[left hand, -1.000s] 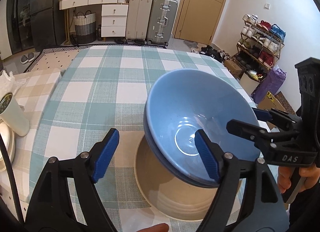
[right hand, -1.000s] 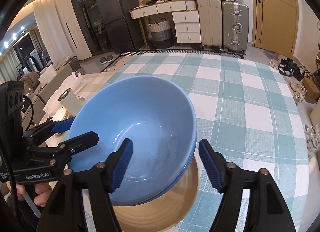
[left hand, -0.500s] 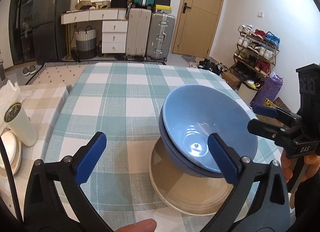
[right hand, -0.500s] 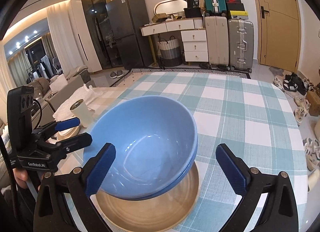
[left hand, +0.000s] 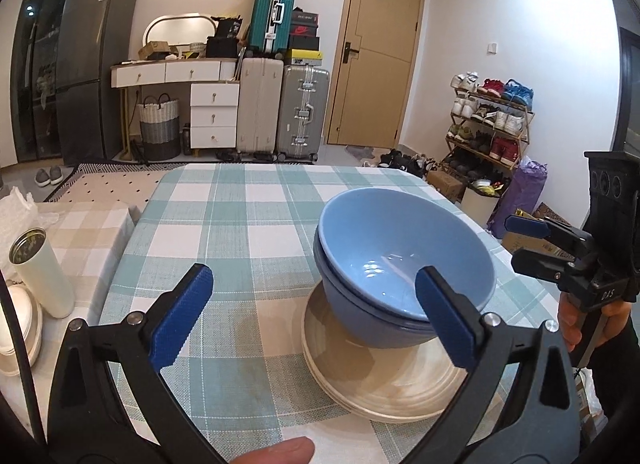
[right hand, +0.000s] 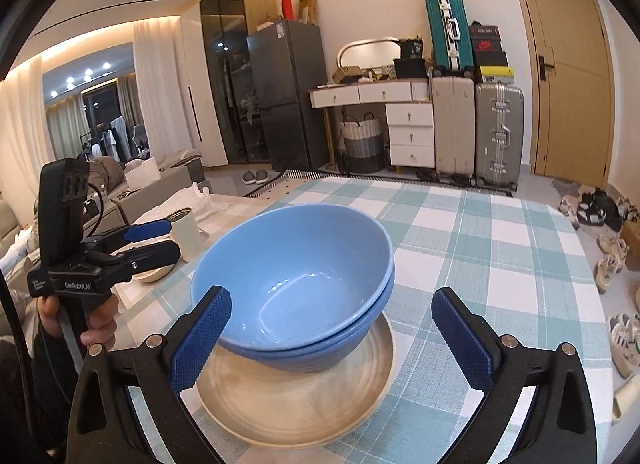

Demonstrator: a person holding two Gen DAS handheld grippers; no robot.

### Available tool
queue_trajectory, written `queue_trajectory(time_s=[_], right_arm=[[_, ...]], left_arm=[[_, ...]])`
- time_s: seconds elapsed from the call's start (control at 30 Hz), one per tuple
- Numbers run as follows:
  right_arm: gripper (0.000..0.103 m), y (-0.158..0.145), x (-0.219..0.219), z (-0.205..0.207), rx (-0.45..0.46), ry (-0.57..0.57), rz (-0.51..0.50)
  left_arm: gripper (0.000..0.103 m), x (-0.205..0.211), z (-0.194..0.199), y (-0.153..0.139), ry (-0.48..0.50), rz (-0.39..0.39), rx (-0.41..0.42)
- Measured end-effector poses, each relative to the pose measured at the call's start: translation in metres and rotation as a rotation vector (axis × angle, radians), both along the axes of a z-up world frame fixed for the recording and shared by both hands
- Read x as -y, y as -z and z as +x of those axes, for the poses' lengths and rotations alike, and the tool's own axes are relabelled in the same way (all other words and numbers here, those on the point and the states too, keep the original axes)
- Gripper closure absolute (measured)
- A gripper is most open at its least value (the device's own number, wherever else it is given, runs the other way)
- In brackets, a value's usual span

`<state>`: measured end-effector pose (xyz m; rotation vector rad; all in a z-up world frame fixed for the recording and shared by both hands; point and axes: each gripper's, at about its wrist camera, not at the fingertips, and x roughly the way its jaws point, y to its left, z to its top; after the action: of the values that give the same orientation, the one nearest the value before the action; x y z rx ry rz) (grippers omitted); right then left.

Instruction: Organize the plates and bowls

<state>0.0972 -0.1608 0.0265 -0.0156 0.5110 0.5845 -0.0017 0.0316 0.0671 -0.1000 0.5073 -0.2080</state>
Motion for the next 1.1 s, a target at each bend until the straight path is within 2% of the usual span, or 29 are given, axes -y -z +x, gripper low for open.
queue_trajectory(time_s=[0.27,0.57,0.93,1.1], right_arm=[[0.001,0.011,0.009,-0.024,0.072,-0.027,0.011],[0.001,0.022,0.011,-0.037,0.117,-0.052,0.014],[0.001,0.046,0.006,-0.042,0.123,-0.075,-0.026],[0.001,0.05,0.01,-0.042,0.123,-0.071,-0.002]], left_arm=[[0.002,-0.003,-0.013,0.02,0.01,-0.002,0.047],[0.002,-0.007,-0.013,0.043,0.0,0.006,0.038],[0.002,0.002,-0.012,0.061,0.016,0.046,0.059],[0.002,0.006,-0.01,0.066,0.028,0.055,0.068]])
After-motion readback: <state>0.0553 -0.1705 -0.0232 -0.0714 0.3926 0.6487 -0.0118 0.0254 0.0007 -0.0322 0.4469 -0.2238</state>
